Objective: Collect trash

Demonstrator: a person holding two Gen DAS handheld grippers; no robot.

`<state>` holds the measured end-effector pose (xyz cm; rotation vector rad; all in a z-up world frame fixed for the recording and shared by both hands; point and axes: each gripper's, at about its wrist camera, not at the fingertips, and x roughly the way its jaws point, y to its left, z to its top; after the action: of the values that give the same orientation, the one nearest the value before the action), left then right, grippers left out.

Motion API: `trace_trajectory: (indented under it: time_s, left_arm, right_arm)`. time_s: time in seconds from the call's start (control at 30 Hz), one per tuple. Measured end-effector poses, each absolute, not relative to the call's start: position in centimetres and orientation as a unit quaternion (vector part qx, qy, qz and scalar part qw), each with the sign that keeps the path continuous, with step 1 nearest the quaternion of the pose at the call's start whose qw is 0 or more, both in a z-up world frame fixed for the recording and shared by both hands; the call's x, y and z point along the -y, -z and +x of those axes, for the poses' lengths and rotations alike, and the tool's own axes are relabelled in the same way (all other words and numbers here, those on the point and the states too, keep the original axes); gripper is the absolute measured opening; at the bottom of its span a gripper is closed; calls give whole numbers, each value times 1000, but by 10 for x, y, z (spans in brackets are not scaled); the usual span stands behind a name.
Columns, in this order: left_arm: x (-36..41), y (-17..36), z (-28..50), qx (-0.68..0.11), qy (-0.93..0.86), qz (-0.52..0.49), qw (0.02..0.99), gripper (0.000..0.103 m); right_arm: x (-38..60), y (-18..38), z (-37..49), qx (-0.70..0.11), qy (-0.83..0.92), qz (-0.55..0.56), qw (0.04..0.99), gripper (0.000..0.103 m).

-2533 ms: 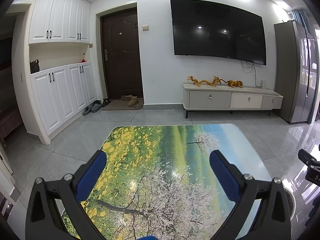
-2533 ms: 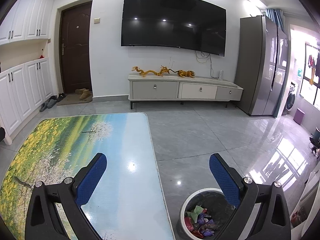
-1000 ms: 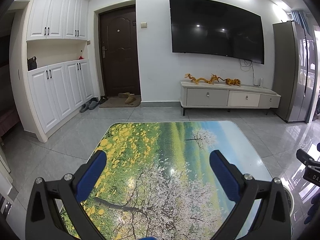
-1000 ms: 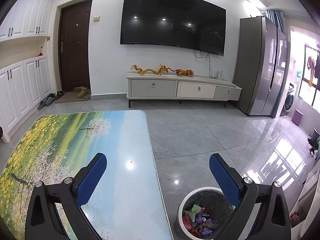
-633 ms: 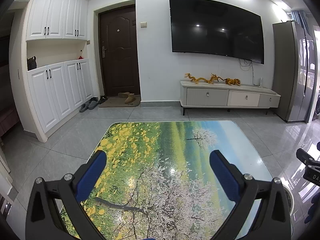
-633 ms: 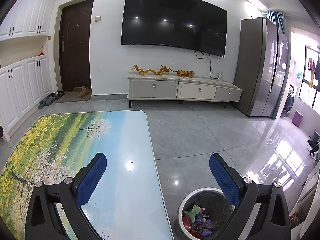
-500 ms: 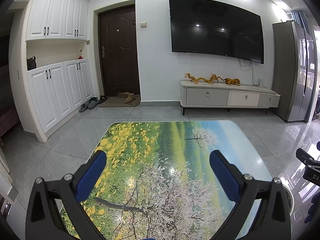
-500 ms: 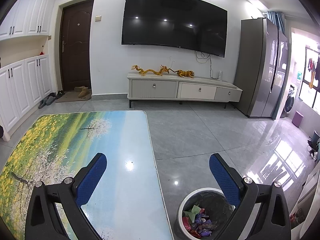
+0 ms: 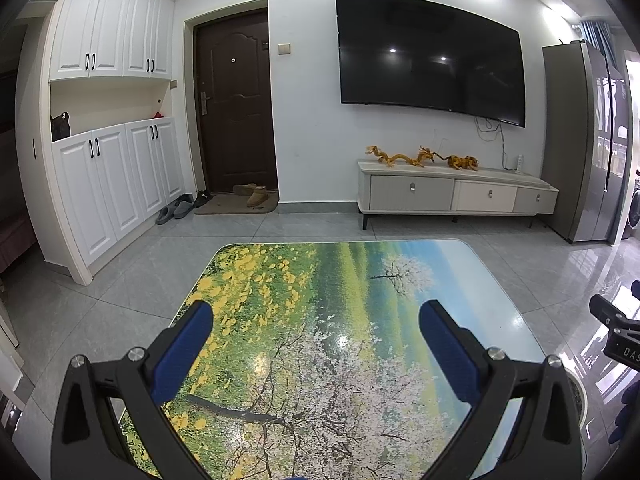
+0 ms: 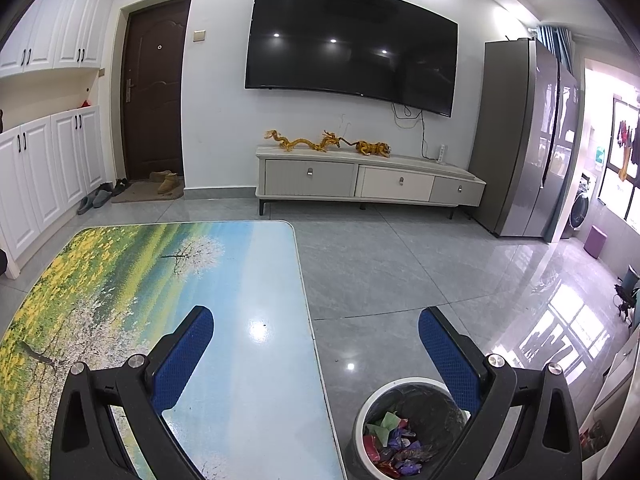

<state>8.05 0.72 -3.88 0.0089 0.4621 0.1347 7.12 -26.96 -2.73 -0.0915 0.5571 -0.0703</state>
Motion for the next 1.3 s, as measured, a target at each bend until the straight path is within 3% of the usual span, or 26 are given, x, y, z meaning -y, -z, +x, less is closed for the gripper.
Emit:
trace_trajectory:
  time_s: [1.3]
  left_arm:
    - [-10,42,75,-222,-59,4,973,103]
  right_arm:
    - [267,26,63,-268,40,-49,961,103]
